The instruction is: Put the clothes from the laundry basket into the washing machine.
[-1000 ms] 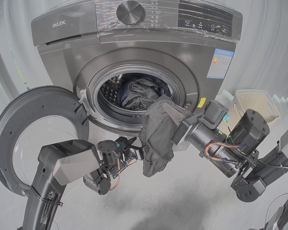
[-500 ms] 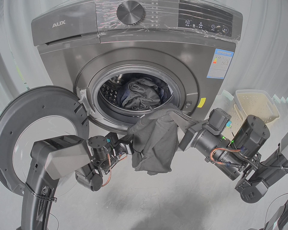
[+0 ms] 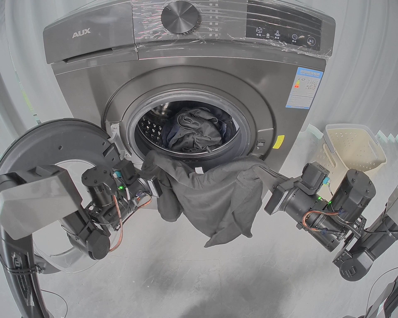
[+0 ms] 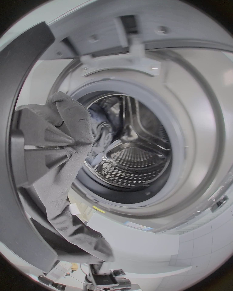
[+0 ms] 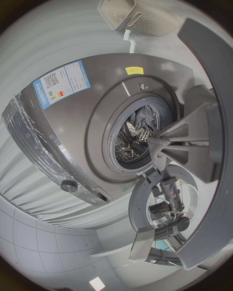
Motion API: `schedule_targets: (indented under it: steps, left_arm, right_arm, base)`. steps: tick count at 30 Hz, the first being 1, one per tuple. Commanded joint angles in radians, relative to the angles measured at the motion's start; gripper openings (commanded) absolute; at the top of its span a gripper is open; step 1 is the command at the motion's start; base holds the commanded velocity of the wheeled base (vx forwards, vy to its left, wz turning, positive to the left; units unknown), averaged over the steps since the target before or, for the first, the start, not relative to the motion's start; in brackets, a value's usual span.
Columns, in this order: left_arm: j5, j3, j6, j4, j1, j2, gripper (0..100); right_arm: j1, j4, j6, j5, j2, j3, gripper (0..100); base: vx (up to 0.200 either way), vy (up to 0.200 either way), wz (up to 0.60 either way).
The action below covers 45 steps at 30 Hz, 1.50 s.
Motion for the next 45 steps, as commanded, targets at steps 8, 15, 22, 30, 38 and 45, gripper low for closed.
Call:
schedule_targets:
  steps: [8,15,22,30,38,45]
  left_arm:
    - [0.001,0.021,0.046,0.002,-0.021,-0.242,0]
    - [-0.004,0.042,0.054,0.003,-0.021,-0.332,0]
    - [-0.008,0.059,0.063,0.003,-0.023,-0.365,0]
    - [-0.01,0.085,0.078,0.003,-0.023,-0.385,0]
    - [-0.011,0.102,0.09,0.005,-0.023,-0.401,0]
    - [-0.019,0.113,0.095,0.005,-0.023,-0.408,0]
  right_arm:
    - [-0.052,-0.003,0.004,-0.006,0.002,-0.037,0]
    - [-0.084,-0.003,0.002,-0.003,-0.027,-0.056,0]
    - [-0.072,-0.004,-0.001,-0.005,-0.038,-0.079,0]
    - [-0.11,-0.001,-0.006,-0.012,-0.073,-0.104,0]
    - [-0.127,-0.001,-0.01,-0.012,-0.081,-0.101,0]
    - [-0.129,-0.001,-0.01,-0.012,-0.083,-0.102,0]
  base:
    - [0.0,0.0,0.0]
    - [0.0,0.0,0.0]
    - [0.0,0.0,0.0]
    - [0.0,0.0,0.0]
    - [0.0,0.0,0.0]
    - [0.0,0.0,0.0]
